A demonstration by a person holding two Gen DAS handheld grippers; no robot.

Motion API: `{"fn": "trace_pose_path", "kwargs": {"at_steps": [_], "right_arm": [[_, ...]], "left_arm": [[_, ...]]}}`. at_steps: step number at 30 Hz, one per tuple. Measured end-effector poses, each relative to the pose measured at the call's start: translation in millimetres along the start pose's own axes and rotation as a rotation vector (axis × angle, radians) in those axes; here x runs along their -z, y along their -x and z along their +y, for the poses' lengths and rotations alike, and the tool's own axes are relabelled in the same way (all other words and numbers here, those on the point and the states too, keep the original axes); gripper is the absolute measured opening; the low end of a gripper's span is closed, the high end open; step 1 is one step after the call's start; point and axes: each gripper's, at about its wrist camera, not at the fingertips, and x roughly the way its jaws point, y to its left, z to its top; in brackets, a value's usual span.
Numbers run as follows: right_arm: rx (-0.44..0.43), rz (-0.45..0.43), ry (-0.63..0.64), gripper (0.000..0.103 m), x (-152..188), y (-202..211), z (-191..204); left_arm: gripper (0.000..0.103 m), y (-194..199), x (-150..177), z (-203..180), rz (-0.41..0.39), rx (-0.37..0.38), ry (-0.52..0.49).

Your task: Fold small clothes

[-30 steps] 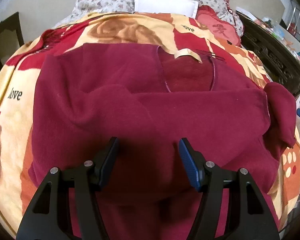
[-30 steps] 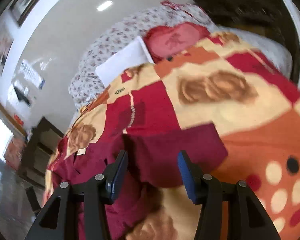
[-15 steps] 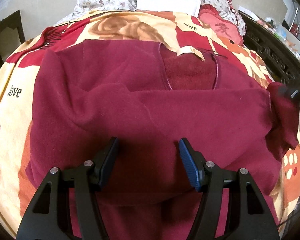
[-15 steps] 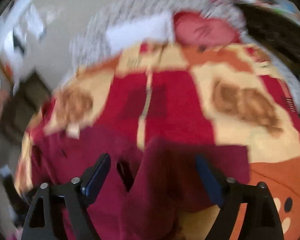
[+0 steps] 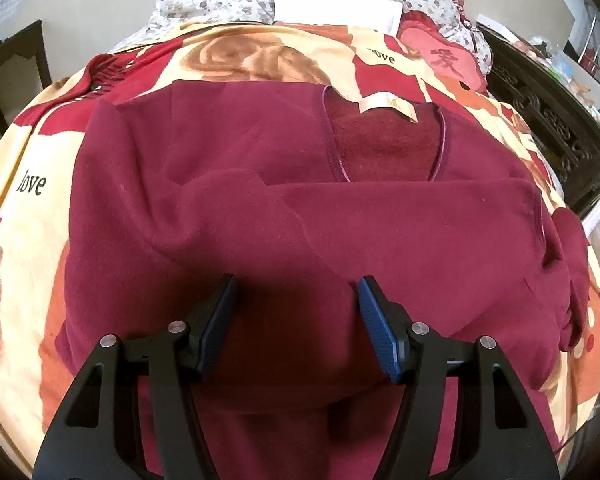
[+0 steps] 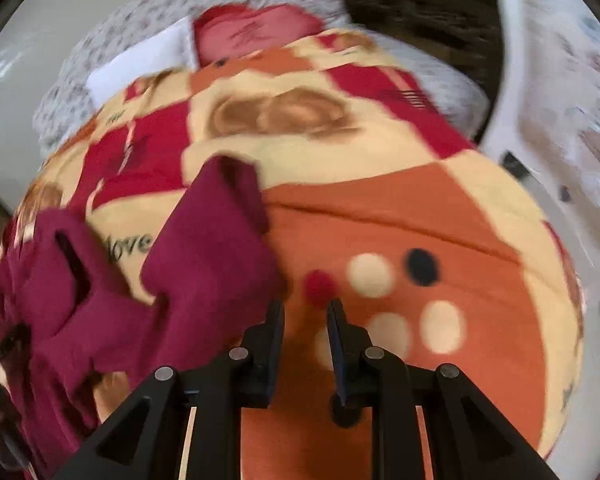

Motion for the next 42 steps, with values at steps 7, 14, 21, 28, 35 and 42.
{"fn": "trace_pose_path", "kwargs": {"at_steps": [7, 14, 21, 28, 35, 42], "right_arm": [[-0.224, -0.067, 0.180, 0.053, -27, 10, 81], [-0.026, 0.112, 0.265, 0.053, -43, -80, 115], [-0.243, 0.132, 0.082, 0.009, -29, -86, 51], [-0.485, -0.066, 0.013, 0.007, -43, -4, 38], [-0.917, -0.158, 0.157, 0.007, -62, 73, 115], [-1.128, 0.078, 0.370, 0.007, -36, 33, 255]], "left_arm": [[0.062, 0, 2, -5, 0.004, -0.010, -0.017], [0.062, -1, -1, -2, 0.013, 0.002, -0.010], [0.062, -2, -3, 8, 0.012, 0.008, 0.018], [0.062, 24, -10, 14, -0.048, 0.026, 0.050], [0.062, 69, -26, 41, -0.155, 0.019, 0.104], [0.062, 99, -25, 88, -0.233, -0.026, 0.221]]}}
